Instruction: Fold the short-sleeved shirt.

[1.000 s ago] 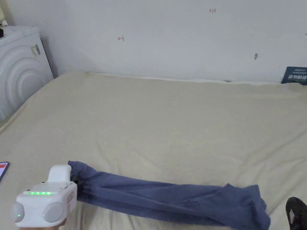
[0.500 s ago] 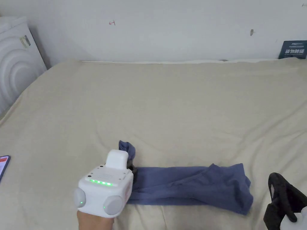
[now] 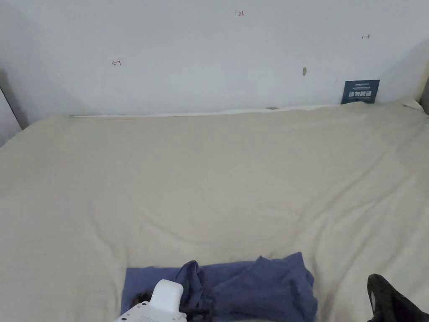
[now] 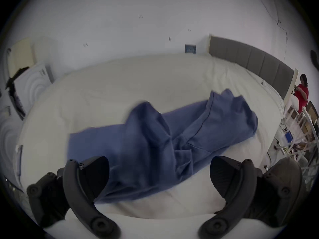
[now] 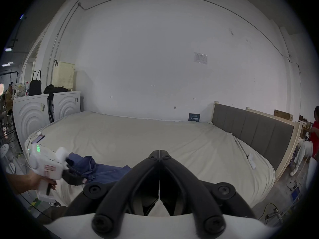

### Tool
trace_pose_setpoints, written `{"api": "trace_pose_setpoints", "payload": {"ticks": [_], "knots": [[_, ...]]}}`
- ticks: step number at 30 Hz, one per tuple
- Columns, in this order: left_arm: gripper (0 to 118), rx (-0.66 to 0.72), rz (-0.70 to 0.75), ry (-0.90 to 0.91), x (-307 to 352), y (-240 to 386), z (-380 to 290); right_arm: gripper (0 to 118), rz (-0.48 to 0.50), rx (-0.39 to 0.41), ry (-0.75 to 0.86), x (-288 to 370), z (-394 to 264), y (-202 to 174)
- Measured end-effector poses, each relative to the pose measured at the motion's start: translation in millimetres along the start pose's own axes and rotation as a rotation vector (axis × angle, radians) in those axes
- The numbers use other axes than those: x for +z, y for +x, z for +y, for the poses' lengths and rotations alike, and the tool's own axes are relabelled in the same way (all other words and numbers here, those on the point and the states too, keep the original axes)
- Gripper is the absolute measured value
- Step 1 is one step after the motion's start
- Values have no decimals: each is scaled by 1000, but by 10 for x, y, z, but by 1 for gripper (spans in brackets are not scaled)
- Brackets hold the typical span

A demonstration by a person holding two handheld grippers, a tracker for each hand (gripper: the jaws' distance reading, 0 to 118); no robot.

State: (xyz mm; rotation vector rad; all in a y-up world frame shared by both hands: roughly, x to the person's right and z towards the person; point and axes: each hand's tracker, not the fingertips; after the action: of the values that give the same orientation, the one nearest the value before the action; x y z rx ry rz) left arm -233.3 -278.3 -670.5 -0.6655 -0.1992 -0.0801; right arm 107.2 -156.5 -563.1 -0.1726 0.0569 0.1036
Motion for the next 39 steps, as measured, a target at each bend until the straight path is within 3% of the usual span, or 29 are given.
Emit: {"api": "trace_pose_setpoints", "payload": {"ticks": [3,7,9,11,12,13,14,15,16,24,30,33,37,39], "knots": [[118,52,93,133,458,-151,5,0,22,-37,-13,-36,-16,-36],[118,41,359,164,402,-340,168,0,57,-33,-8,-63,-11,-99],[107,56,383,145,280,-394,219,0,66,-31,-4,-69,-8,-103],[65,6,473,202,198,-420,292,0,71,-32,-2,-64,-3,-101],[51,-9,501,194,87,-440,279,0,71,-35,-2,-59,0,-92],[51,-20,498,183,7,-442,273,0,73,-40,-3,-57,3,-75],[7,-45,479,153,-113,-442,269,0,72,-46,-3,-53,0,-56],[8,14,404,-26,-264,-431,189,0,72,-51,-3,-52,-5,-37],[8,-5,369,-60,-331,-417,154,0,70,-53,-4,-56,-12,-21],[8,-86,327,-65,-737,26,76,0,37,-91,-34,-111,-85,125],[8,-216,178,-79,-901,647,43,0,37,-116,-78,-154,-182,149],[8,-196,148,-38,-900,834,84,0,36,-118,-87,-162,-178,143],[8,-49,-18,15,-682,743,178,0,42,-113,-87,-190,-147,110],[8,6,-5,76,-436,618,188,0,50,-116,-85,-202,-127,74]]}}
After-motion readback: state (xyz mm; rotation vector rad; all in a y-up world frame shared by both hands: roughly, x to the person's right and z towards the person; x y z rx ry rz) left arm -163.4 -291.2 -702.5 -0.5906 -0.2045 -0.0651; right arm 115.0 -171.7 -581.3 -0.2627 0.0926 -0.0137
